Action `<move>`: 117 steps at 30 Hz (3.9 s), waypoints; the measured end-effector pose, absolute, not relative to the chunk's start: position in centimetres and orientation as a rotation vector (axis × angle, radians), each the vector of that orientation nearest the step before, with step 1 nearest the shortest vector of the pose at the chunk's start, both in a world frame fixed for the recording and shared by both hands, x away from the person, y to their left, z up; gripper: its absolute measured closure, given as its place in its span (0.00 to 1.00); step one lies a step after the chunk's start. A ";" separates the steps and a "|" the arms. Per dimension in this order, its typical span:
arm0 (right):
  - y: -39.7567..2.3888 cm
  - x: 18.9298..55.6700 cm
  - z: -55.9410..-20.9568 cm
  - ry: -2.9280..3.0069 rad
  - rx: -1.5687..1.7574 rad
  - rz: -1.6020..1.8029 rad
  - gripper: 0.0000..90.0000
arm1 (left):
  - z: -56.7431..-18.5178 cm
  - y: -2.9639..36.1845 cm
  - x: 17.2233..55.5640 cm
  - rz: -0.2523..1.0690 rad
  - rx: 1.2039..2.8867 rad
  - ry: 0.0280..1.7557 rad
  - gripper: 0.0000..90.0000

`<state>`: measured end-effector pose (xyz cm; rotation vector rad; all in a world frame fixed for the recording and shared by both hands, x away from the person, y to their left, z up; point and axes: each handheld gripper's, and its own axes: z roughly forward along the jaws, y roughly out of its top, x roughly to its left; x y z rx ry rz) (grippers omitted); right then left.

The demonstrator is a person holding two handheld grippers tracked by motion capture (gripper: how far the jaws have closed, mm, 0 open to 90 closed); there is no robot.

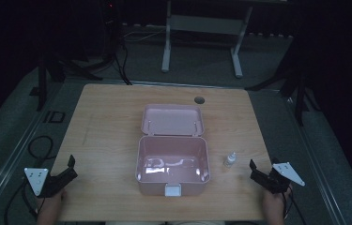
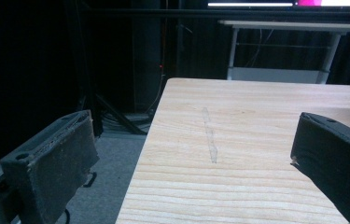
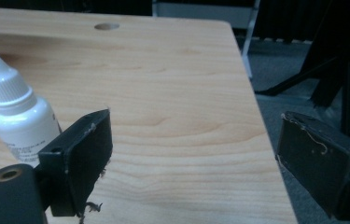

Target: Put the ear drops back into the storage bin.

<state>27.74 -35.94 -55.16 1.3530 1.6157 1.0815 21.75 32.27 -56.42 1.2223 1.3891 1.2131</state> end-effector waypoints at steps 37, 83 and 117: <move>-34.7 30.1 -50.8 2.481 1.420 0.644 0.12 | -56.4 32.5 21.8 1.179 1.238 1.359 0.00; -30.8 31.6 -48.4 3.015 1.102 -0.118 0.12 | -56.4 32.5 21.7 1.175 1.233 1.354 0.00; -26.4 39.0 -47.3 2.984 1.148 -0.003 0.30 | -56.4 32.5 21.7 1.167 1.241 1.346 0.00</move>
